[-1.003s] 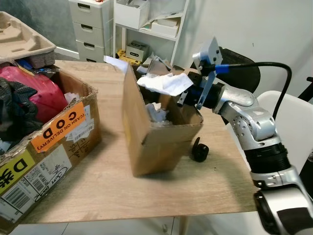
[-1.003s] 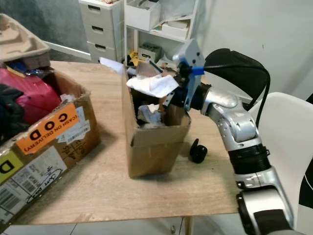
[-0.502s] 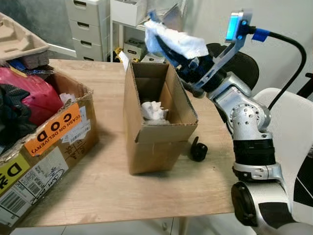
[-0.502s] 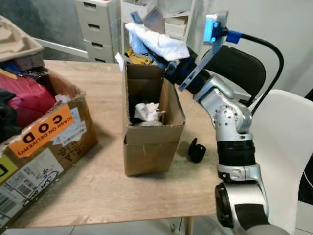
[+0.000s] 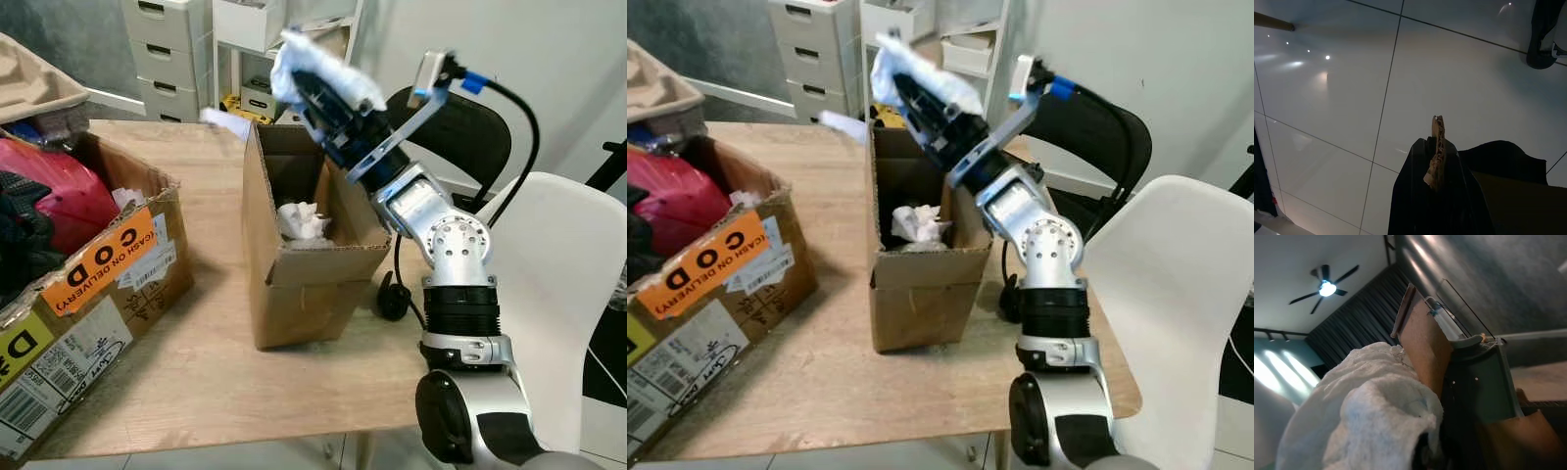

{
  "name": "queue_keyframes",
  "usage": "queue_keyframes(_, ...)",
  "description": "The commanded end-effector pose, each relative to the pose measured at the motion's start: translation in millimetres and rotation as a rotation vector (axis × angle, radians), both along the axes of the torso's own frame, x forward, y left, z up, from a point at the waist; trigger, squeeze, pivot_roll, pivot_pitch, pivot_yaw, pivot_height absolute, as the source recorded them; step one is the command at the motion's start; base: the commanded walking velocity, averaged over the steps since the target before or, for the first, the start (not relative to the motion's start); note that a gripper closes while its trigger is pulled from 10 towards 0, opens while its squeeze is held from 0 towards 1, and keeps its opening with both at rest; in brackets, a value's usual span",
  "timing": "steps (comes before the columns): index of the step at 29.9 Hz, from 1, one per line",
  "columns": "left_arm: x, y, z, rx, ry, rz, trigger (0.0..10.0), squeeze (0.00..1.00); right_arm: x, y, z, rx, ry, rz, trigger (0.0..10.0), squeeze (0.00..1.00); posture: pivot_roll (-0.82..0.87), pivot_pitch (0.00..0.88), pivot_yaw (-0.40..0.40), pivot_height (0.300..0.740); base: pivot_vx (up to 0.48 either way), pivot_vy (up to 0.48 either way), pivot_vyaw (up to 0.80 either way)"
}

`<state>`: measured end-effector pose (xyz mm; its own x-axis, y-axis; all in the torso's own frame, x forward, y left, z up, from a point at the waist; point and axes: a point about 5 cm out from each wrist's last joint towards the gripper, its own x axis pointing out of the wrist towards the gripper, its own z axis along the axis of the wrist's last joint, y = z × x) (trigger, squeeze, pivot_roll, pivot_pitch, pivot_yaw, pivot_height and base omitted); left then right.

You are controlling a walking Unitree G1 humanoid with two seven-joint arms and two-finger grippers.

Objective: Picking trash to rubbish bin

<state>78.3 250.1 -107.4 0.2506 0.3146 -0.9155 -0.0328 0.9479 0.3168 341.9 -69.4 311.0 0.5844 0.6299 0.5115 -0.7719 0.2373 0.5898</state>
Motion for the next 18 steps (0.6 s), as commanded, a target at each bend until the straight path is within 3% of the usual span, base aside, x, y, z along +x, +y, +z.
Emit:
queue_keyframes(1, -6.9, -4.9, -2.6, -0.011, 0.023, -0.01, 10.0, 0.0, 2.4, -2.3, -4.3, -0.013, 0.052, -0.023, 10.0, 0.0, 0.03, 0.105, -0.078, 0.74, 0.0, 0.0, 0.0)
queue_keyframes(10, -6.0, -6.5, -2.9, -0.014, 0.022, -0.015, 10.0, 0.0, 5.6, -5.1, -5.8, -0.062, 0.124, -0.077, 10.0, 0.0, 0.03, 0.107, -0.077, 0.74, 0.0, 0.0, 0.0)
queue_keyframes(11, -5.8, -6.6, -2.9, -0.014, 0.022, -0.015, 10.0, 0.0, 5.8, -5.1, -6.3, -0.069, 0.126, -0.078, 10.0, 0.2, 0.03, 0.107, -0.08, 0.74, 0.0, 0.0, 0.0)
queue_keyframes(12, -5.5, -6.6, -2.8, -0.014, 0.021, -0.014, 10.0, 0.0, 6.0, -4.9, -6.6, -0.077, 0.126, -0.077, 10.0, 0.73, 0.03, 0.106, -0.081, 0.74, 0.0, 0.0, 0.0)
queue_keyframes(13, -5.0, -6.5, -2.7, -0.015, 0.02, -0.014, 10.0, 0.0, 6.3, -4.6, -6.8, -0.084, 0.124, -0.076, 10.0, 0.73, 0.03, 0.106, -0.082, 0.74, 0.0, 0.0, 0.0)
queue_keyframes(14, -4.9, -6.5, -2.7, -0.015, 0.02, -0.013, 10.0, 0.0, 6.1, -4.3, -6.5, -0.088, 0.124, -0.075, 10.0, 0.91, 0.03, 0.105, -0.082, 0.74, 0.0, 0.0, 0.0)
queue_keyframes(17, -4.4, -6.9, -2.7, -0.015, 0.018, -0.012, 10.0, 0.0, 5.1, -3.3, -5.0, -0.112, 0.112, -0.075, 10.0, 0.91, 0.03, 0.105, -0.083, 0.74, 0.0, 0.0, 0.0)
queue_keyframes(18, -4.3, -7.4, -2.8, -0.016, 0.018, -0.012, 10.0, 0.0, 4.9, -3.4, -4.3, -0.131, 0.102, -0.084, 10.0, 0.87, 0.03, 0.105, -0.083, 0.74, 0.0, 0.0, 0.0)
